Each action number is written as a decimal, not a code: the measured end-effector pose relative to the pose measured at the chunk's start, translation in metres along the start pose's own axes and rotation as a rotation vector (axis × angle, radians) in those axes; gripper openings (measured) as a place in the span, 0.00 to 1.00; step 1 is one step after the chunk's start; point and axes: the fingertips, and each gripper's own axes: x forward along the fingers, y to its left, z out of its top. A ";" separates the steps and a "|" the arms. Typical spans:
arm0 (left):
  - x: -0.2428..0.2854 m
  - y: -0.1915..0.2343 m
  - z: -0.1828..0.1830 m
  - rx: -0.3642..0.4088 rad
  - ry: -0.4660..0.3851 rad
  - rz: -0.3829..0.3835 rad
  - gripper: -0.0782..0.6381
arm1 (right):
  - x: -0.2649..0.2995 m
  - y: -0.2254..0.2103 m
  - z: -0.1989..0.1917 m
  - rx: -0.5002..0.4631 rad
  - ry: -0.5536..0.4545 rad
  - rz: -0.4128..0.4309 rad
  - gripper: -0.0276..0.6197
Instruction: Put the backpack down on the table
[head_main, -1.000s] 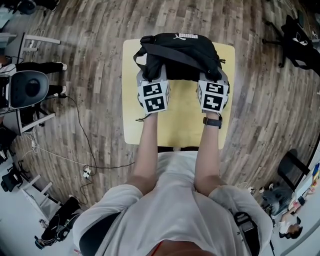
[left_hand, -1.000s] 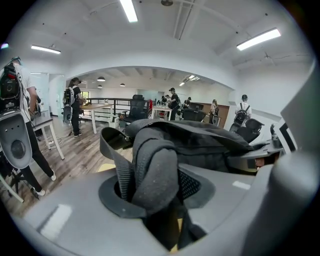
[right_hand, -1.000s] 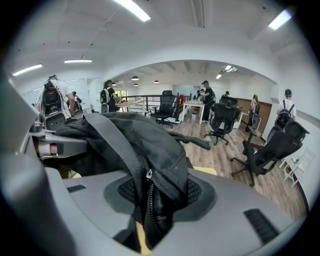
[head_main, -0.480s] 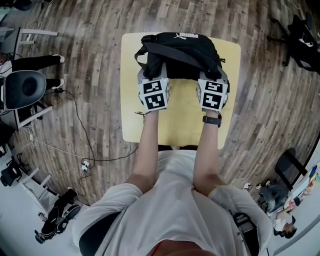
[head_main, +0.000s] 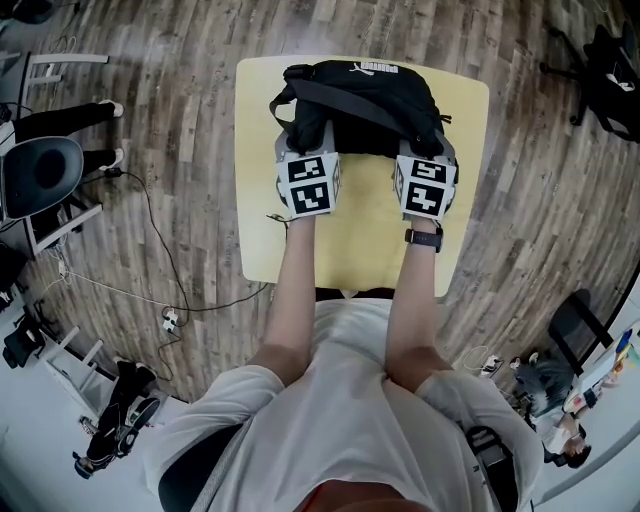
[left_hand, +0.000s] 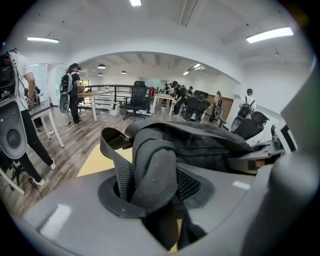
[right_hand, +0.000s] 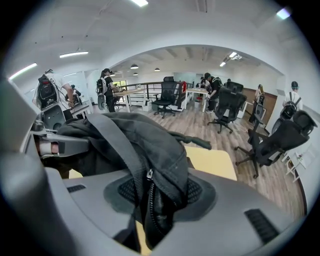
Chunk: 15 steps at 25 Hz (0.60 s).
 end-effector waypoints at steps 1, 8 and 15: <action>0.002 -0.001 -0.003 0.001 0.004 -0.001 0.33 | 0.002 0.000 -0.004 0.006 0.004 0.002 0.25; 0.016 0.008 -0.022 0.069 0.047 0.023 0.33 | 0.016 0.004 -0.021 0.002 0.025 0.018 0.27; 0.025 0.016 -0.039 0.077 0.053 0.009 0.38 | 0.026 0.006 -0.039 0.018 0.003 0.048 0.31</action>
